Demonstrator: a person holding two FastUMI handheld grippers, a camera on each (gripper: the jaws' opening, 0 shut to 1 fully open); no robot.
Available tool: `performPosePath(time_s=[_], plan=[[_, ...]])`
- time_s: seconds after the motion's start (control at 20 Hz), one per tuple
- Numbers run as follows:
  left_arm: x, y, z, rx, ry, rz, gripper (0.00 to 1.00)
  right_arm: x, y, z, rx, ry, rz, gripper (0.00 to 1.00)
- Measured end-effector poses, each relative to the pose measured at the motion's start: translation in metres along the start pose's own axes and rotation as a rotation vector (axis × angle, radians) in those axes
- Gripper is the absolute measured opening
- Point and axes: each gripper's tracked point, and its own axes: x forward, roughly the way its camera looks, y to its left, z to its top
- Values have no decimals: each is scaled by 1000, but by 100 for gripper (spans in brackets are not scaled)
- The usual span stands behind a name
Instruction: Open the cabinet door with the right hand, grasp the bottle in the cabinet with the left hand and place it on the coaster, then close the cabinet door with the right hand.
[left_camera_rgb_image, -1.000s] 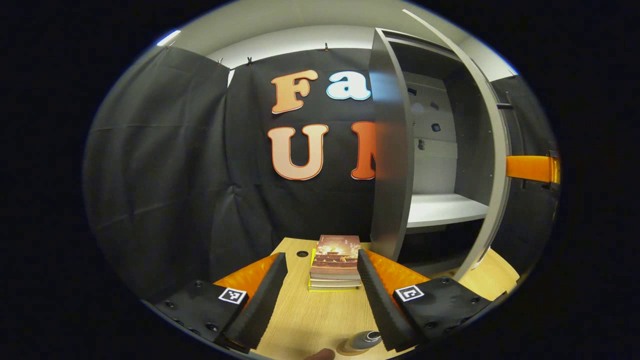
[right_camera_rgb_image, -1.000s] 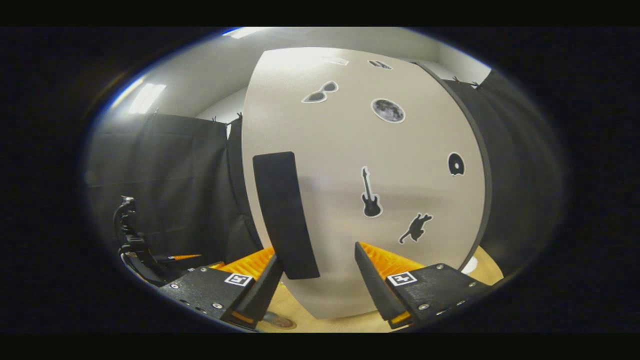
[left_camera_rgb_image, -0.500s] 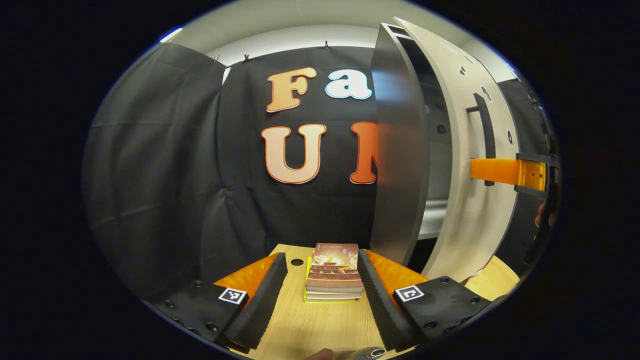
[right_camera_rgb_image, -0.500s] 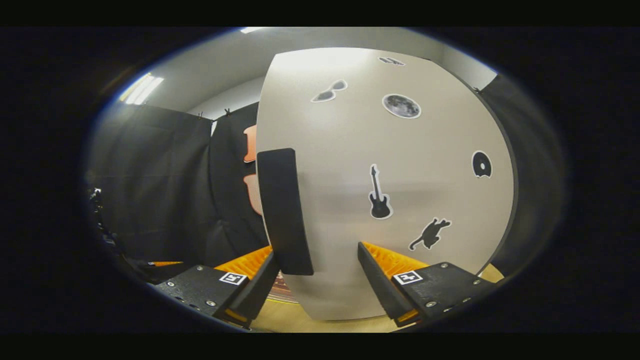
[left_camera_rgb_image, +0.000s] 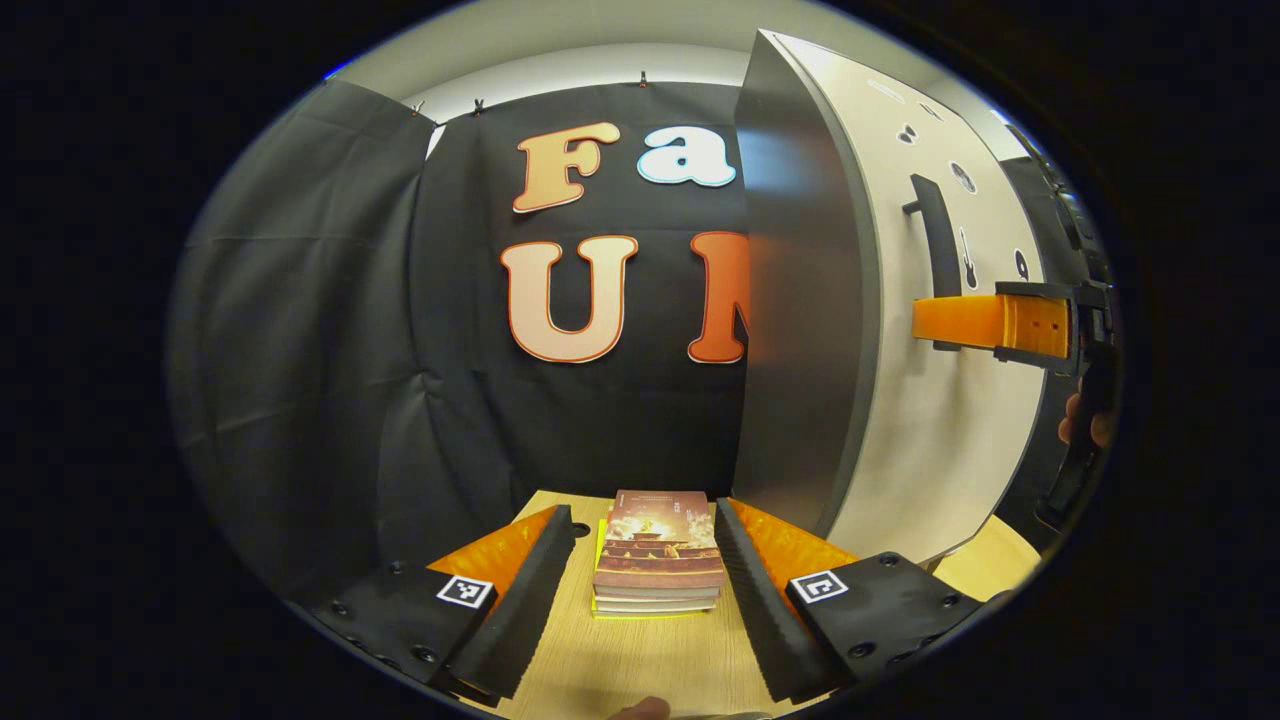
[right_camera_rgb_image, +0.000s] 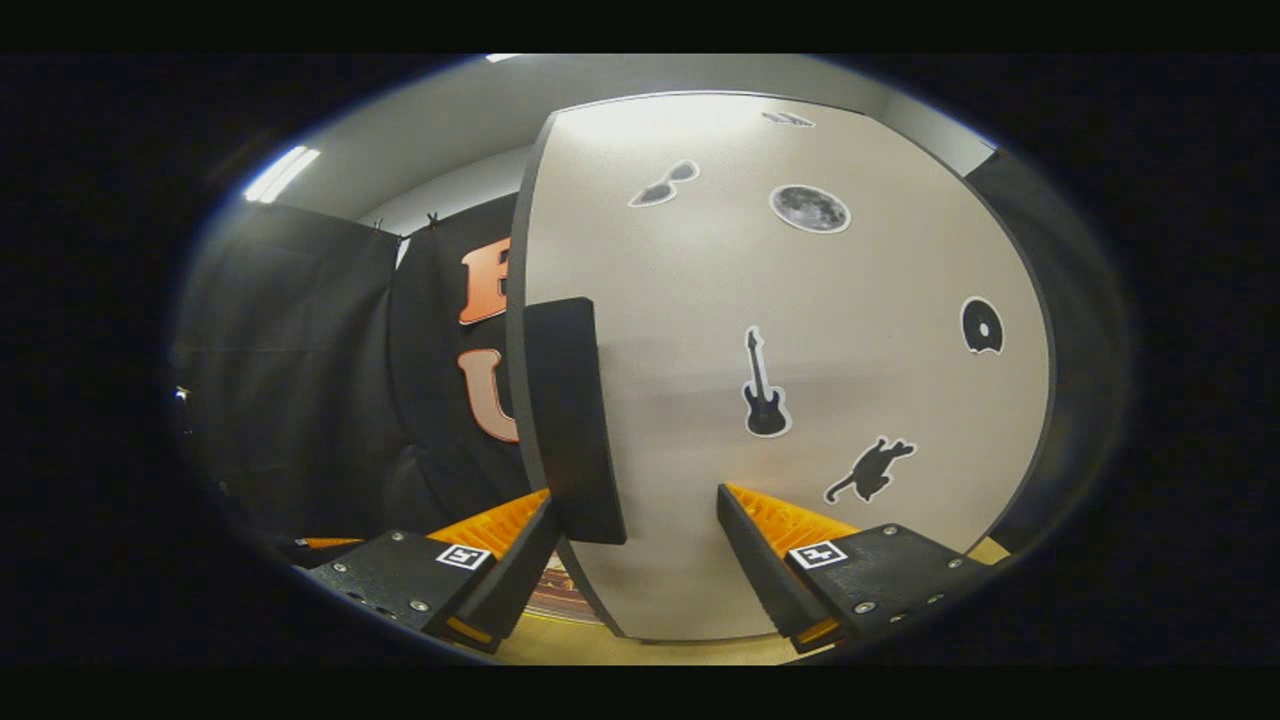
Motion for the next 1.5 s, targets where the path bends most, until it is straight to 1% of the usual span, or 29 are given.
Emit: performPosePath(time_s=[0.15,0.3,0.4,0.5,0.6,0.95,1.1,1.25,1.35,1.5], plan=[[1,-3,0,-2,-1,-9,93,0,-1,0,0,3,-3,93],[-4,-8,4,0,-6,-20,93,-3,0,-4,17,29,7,92],[-15,-7,12,-5,-17,-22,93,-17,0,0,12,24,4,92],[-28,-7,20,-15,-27,-20,92,-41,-1,6,6,9,-4,92],[-46,-6,29,-18,-36,-19,92,-72,-7,7,-1,21,-24,92],[-125,-18,60,5,-89,-34,92,-198,-33,11,-38,41,-134,92],[-158,-21,63,22,-90,-32,92,-244,-39,9,-31,41,-174,92],[-184,-21,63,21,-94,-30,92,-278,-40,6,-41,47,-197,92],[-200,-21,64,21,-97,-28,92,-294,-38,7,-41,46,-198,92],[-219,-18,65,26,-101,-22,93,-306,-31,9,-54,43,-192,92]])
